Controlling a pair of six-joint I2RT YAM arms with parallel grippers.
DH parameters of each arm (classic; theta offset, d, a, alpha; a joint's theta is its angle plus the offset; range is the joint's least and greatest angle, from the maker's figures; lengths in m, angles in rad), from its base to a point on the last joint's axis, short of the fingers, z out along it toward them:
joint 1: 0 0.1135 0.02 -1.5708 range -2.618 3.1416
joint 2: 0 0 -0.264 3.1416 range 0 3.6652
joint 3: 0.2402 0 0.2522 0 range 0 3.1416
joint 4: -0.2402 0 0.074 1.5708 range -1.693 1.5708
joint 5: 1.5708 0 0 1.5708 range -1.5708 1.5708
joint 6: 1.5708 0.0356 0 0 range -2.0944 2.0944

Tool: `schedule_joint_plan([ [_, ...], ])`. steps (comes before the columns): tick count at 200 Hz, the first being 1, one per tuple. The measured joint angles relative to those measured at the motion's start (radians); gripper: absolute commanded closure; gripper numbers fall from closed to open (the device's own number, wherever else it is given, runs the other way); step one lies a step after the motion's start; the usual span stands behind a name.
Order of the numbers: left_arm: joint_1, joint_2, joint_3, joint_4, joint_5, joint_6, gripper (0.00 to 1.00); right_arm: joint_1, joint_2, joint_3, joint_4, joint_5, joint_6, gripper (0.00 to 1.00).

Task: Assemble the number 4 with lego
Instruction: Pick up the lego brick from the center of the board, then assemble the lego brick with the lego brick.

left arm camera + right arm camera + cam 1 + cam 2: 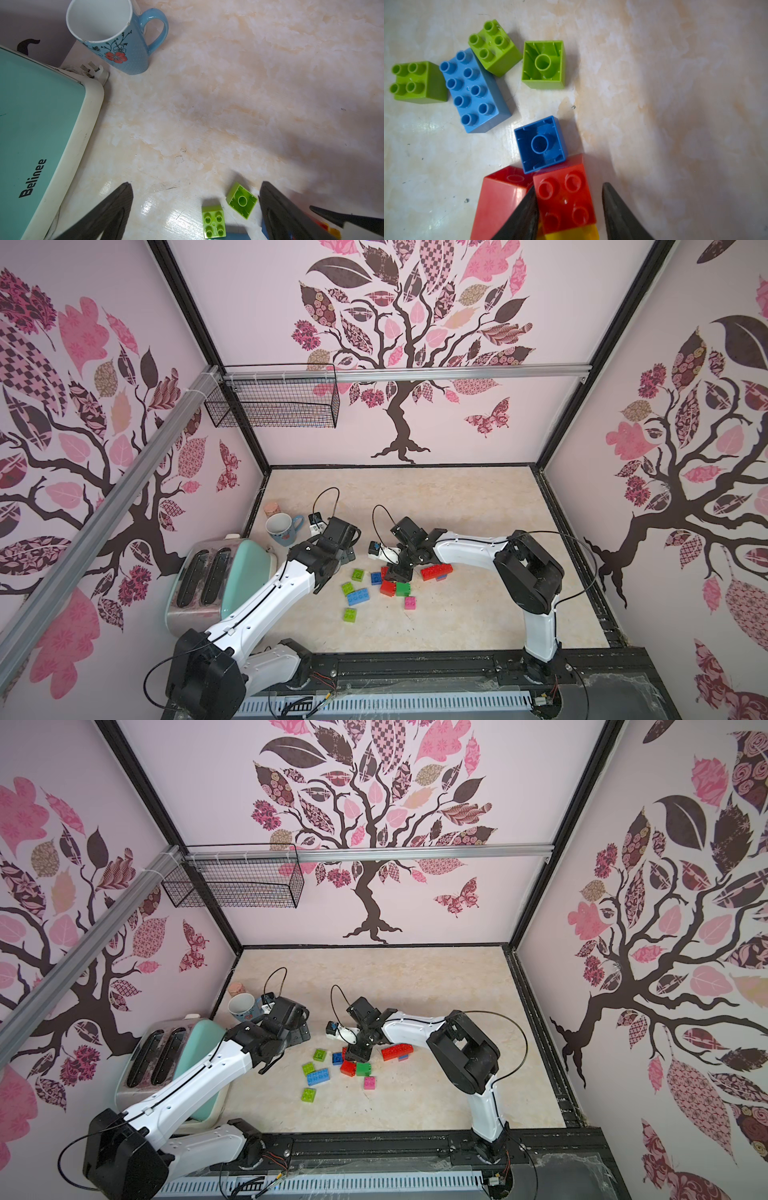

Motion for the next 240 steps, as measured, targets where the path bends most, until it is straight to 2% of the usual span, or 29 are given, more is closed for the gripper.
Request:
schedule_joint_plan([
  [23, 0.0, 0.0, 0.0, 0.0, 0.0, 0.0, 0.02, 0.006, 0.009, 0.004, 0.005, 0.0, 0.0, 0.55],
  [75, 0.001, 0.0, 0.0, 0.0, 0.0, 0.001, 0.02, 0.011, 0.018, 0.017, 0.019, 0.003, 0.019, 0.76],
  [108, 0.001, 0.0, 0.0, 0.0, 0.002, 0.004, 0.02, 0.011, 0.013, 0.017, 0.034, 0.011, 0.048, 0.83],
  [139, 0.001, 0.002, 0.0, 0.002, 0.012, 0.011, 0.02, 0.011, -0.028, -0.009, 0.074, 0.042, 0.099, 1.0],
  [169, 0.002, 0.003, 0.0, 0.016, 0.053, 0.032, 0.02, 0.011, -0.154, -0.08, 0.126, 0.121, 0.206, 1.0],
  [240, 0.002, -0.029, -0.044, 0.203, 0.26, 0.118, 0.02, 0.008, -0.622, -0.399, 0.273, 0.461, 0.546, 1.0],
])
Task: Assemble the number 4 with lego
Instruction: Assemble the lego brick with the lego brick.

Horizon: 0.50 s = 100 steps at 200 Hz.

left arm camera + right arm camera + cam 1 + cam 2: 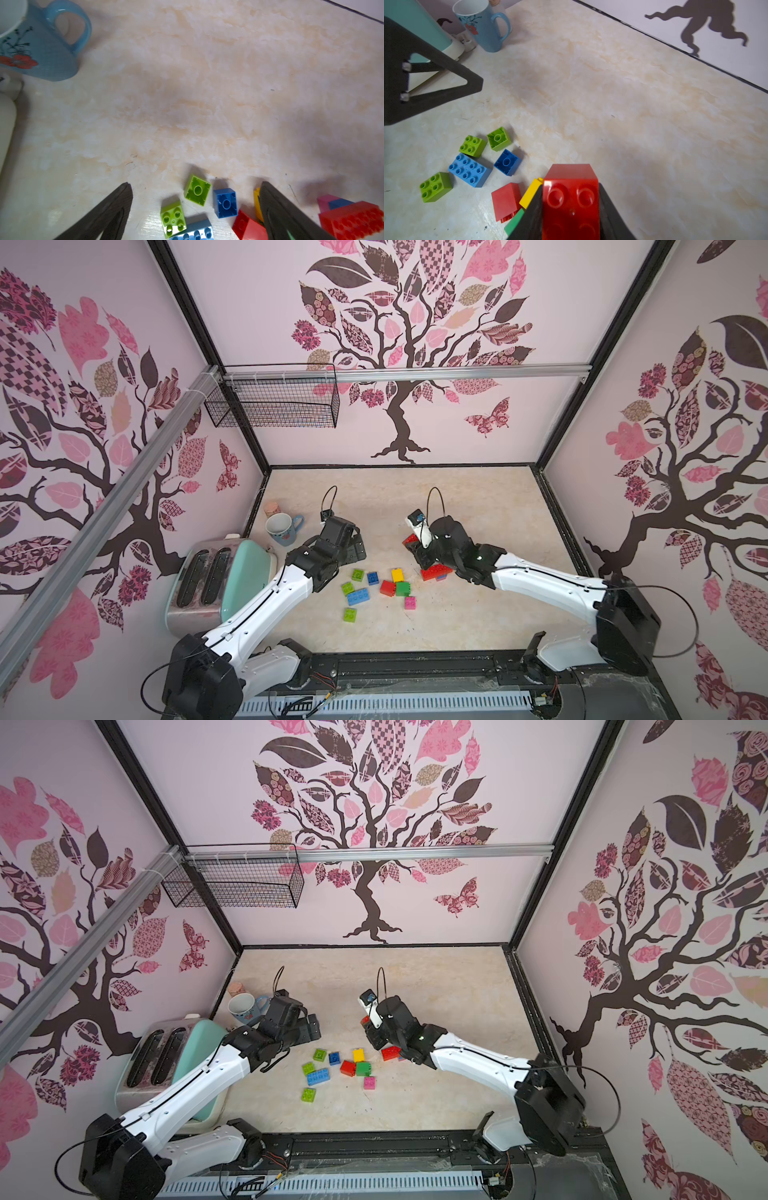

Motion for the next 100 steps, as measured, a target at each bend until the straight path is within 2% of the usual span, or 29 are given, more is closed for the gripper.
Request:
schedule_joint_plan([
  [23, 0.0, 0.04, 0.0, 0.04, 0.071, 0.014, 0.02, -0.005, -0.111, -0.087, -0.012, 0.09, 0.081, 1.0],
  [48, -0.004, 0.104, 0.001, 0.067, 0.137, 0.018, 0.02, -0.031, -0.19, -0.12, -0.082, 0.123, 0.169, 1.0],
  [100, -0.068, 0.249, 0.083, 0.071, 0.189, 0.026, 0.02, -0.118, -0.195, -0.076, -0.337, 0.114, 0.383, 1.0],
])
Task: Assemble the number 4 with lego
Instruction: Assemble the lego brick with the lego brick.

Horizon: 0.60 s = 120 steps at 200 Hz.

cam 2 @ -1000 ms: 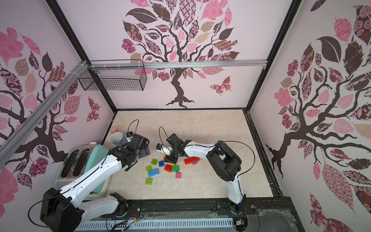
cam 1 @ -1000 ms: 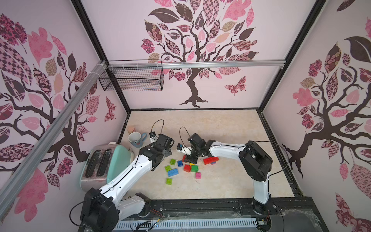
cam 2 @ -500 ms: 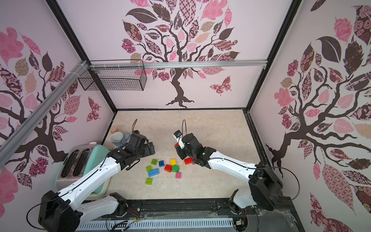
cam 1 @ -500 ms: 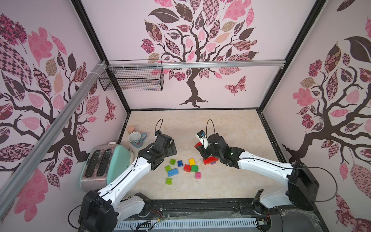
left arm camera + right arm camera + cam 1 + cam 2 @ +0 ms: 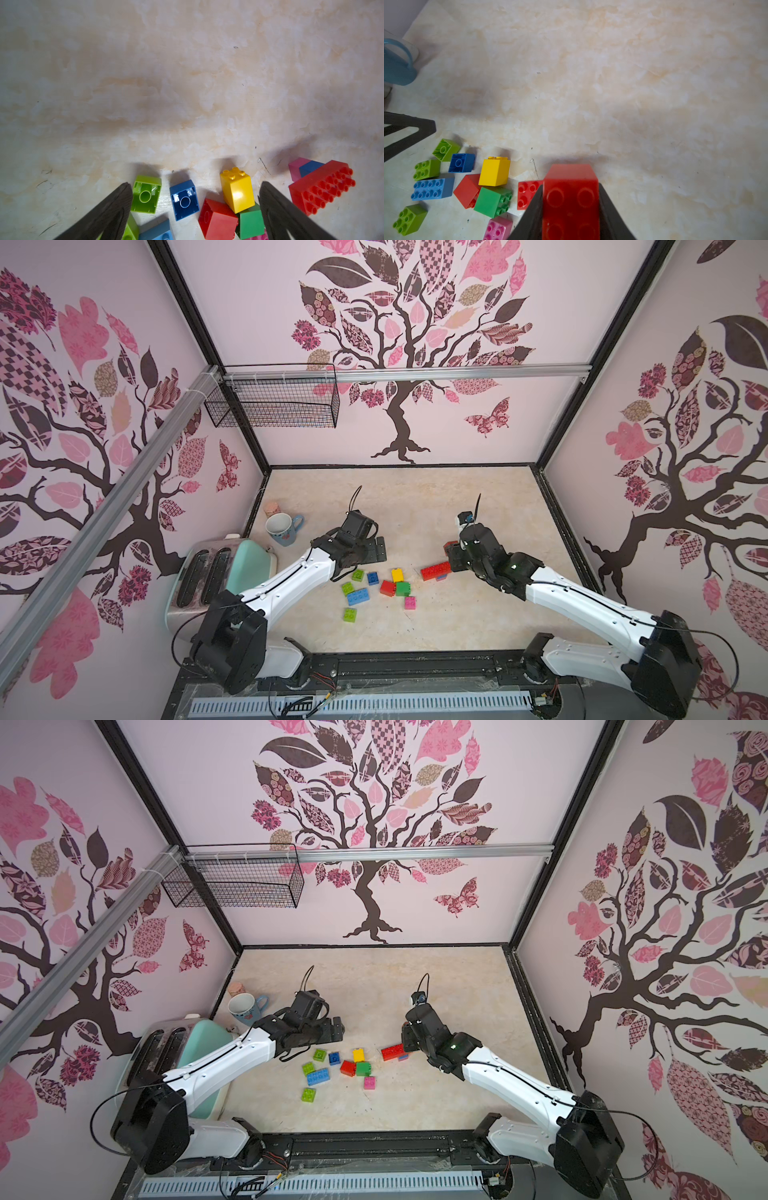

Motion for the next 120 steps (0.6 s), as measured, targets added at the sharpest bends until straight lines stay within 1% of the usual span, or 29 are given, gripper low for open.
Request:
schedule_joint_plan([
  [43, -0.057, 0.112, 0.064, -0.01, 0.021, 0.008, 0.02, 0.002, 0.043, 0.039, -0.105, -0.024, 0.061, 1.0],
  [79, -0.059, 0.187, 0.089, -0.041, 0.025, 0.0, 0.02, 0.002, 0.084, 0.06, -0.124, -0.047, 0.088, 1.0],
  [120, -0.059, 0.209, 0.105, -0.068, 0.026, -0.003, 0.02, 0.008, 0.143, 0.096, -0.142, -0.044, 0.115, 1.0],
])
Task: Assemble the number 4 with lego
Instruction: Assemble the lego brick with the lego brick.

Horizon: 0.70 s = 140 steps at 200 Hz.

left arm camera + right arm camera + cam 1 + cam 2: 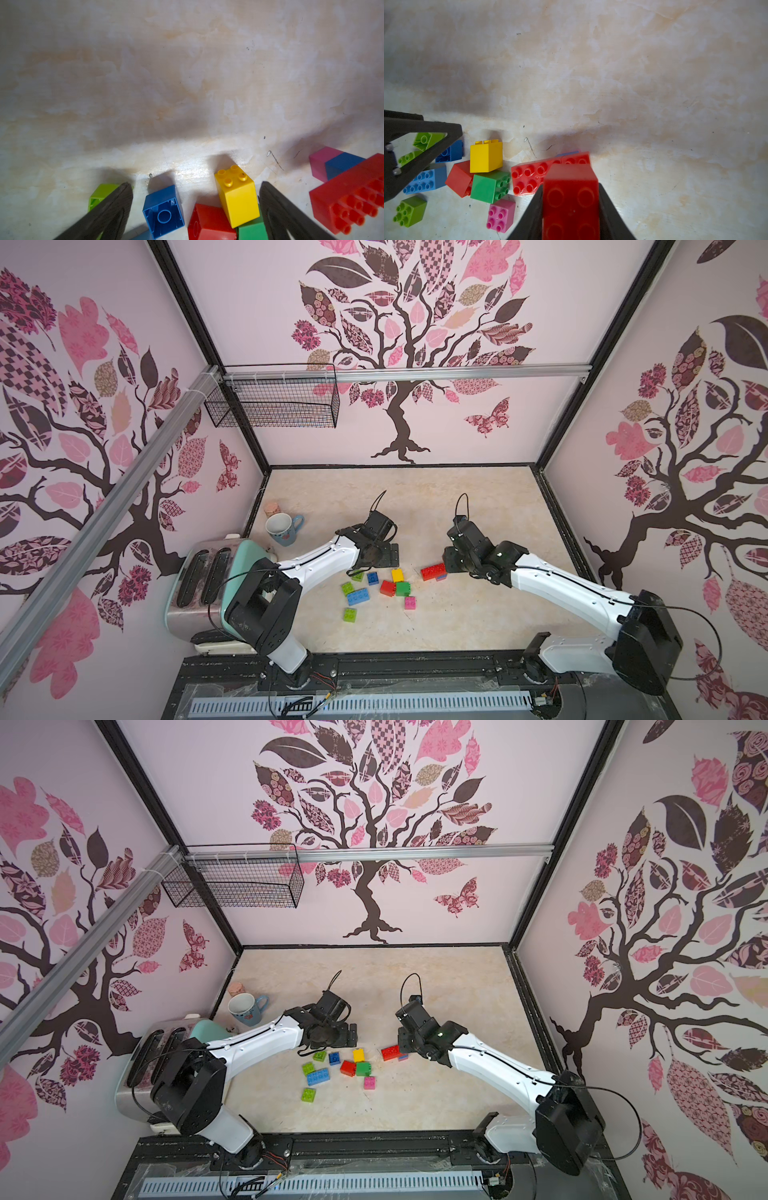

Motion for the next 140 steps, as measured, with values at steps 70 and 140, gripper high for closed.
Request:
schedule_joint_plan([
  [70, 0.0, 0.0, 0.004, -0.012, 0.019, -0.001, 0.02, 0.016, 0.047, 0.0, 0.026, -0.026, -0.077, 1.0],
  [140, 0.0, 0.012, 0.019, -0.021, 0.023, -0.001, 0.02, 0.016, 0.093, -0.005, 0.045, -0.033, -0.119, 1.0],
])
